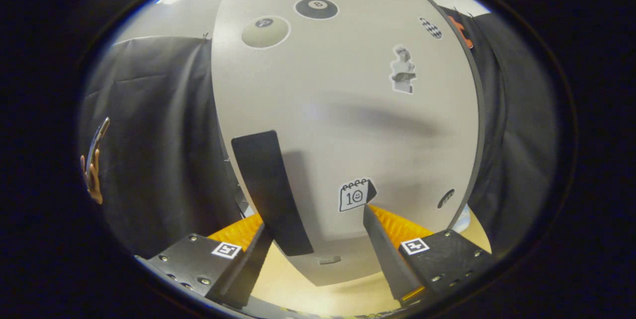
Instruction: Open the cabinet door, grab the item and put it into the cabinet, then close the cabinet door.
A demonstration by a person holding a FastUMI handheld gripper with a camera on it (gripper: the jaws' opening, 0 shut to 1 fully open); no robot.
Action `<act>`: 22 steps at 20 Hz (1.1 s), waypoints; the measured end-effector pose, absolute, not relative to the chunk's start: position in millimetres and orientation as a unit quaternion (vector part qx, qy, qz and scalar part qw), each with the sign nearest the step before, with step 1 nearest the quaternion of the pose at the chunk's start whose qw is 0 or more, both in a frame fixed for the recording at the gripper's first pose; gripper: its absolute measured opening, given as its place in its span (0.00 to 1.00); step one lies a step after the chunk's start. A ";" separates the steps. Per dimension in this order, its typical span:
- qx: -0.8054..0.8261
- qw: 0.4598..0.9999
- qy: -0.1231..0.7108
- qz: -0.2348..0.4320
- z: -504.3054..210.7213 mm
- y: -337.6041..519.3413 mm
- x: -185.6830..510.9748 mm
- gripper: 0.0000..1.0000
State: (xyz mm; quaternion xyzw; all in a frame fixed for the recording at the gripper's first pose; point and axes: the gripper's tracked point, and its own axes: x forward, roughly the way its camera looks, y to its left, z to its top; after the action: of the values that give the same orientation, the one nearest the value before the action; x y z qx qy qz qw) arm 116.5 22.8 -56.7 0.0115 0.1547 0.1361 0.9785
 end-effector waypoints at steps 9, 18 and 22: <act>-0.014 0.981 0.140 0.132 -57.3 36.7 125.8 1.00; -0.014 0.982 0.139 0.124 -59.9 41.5 124.5 1.00; -0.009 0.983 0.137 0.121 -61.0 43.8 127.3 1.00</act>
State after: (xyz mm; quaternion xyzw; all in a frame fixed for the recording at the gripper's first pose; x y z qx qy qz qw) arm 127.3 43.8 -61.0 -0.0088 0.1366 0.1210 0.9832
